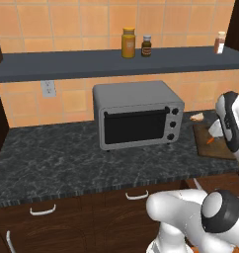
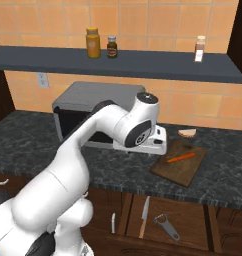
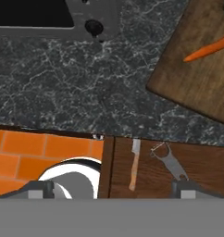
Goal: Place the appropriate cutting tool for cutting the carrot skin on the cutting board.
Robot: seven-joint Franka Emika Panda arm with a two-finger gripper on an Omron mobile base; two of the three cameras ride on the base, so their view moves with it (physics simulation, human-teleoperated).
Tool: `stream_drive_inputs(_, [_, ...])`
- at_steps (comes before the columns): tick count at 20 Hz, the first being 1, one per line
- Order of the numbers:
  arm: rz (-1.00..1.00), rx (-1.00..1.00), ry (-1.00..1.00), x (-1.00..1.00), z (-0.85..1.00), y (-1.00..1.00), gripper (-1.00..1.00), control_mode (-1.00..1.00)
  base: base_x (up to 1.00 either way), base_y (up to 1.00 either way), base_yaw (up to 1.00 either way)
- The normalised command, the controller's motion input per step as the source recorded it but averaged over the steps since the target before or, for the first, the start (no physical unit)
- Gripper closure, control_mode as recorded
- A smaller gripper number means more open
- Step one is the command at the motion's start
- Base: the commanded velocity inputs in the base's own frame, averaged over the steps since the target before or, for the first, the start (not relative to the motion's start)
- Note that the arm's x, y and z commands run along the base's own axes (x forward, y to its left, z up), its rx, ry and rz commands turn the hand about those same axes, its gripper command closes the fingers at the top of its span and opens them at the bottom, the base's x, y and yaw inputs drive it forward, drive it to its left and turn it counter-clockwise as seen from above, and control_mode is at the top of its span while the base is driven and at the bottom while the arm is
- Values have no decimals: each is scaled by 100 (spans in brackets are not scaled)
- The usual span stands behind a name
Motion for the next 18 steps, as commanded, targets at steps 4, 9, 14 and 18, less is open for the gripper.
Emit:
stream_drive_inputs(4, [0, 0, 0, -80, -55, -47, -100, -100, 0, 0, 0])
stream_drive_inputs(9, [0, 0, 4, -27, -56, -42, -100, -100, 0, 0, 0])
stream_drive_inputs(14, [0, 4, 7, -8, -55, -24, -100, -100, 0, 0, 0])
stream_drive_inputs(18, [-10, 10, 6, -13, -42, -32, -100, -100, 0, 0, 0])
